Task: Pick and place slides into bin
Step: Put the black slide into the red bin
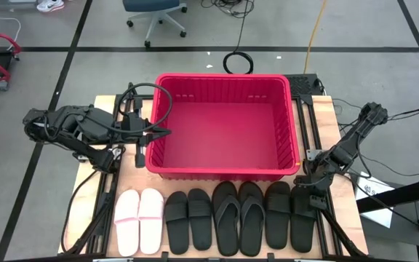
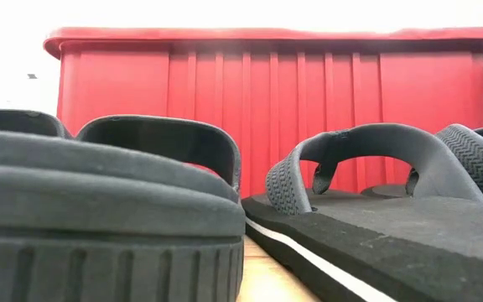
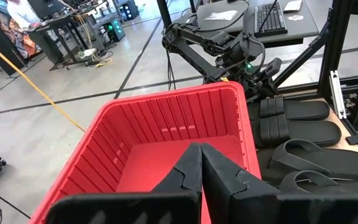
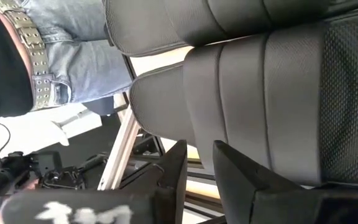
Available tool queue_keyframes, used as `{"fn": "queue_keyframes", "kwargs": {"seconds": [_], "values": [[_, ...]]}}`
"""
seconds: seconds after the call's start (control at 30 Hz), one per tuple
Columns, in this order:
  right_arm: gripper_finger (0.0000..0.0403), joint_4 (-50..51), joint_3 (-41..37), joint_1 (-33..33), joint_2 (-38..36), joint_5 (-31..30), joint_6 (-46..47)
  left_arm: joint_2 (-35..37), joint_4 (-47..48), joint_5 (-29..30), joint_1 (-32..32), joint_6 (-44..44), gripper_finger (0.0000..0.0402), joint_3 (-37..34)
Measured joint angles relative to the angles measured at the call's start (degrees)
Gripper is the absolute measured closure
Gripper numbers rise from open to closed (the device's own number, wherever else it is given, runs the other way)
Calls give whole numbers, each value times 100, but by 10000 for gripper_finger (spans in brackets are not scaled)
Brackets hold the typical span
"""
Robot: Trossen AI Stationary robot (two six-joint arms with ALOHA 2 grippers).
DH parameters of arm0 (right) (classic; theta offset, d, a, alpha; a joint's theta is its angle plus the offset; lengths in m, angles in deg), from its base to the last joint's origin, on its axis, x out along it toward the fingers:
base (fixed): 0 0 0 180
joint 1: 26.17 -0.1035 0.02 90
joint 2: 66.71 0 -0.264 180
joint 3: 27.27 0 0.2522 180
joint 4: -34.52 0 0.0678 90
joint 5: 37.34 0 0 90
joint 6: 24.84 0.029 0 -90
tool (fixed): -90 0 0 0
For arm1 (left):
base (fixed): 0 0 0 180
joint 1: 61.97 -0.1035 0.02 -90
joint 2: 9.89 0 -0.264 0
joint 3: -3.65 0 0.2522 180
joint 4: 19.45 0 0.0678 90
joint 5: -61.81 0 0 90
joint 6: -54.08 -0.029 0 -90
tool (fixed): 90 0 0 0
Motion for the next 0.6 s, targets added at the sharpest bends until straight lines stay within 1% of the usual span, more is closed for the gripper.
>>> {"fn": "queue_keyframes", "kwargs": {"seconds": [0.17, 0.23, 0.27, 0.43, 0.53, 0.6], "values": [[330, 86, 0, -2, 3, -48, 88, 0, 1, -1, 0, -1, 397, 0], [323, 87, 0, -2, 22, -253, 146, 0, -1, 1, 0, -1, 395, 0], [318, 87, 0, -2, 24, -315, 152, 0, 1, -1, 0, -1, 395, 0], [275, 85, 0, -2, 17, -254, 89, 0, 1, -1, 0, -1, 399, 0], [252, 73, 0, 0, -4, -15, -52, 0, 1, -1, 0, -1, 395, 0], [245, 87, 0, 0, -7, 39, -58, 0, 1, -1, 0, -20, 396, 0]]}}
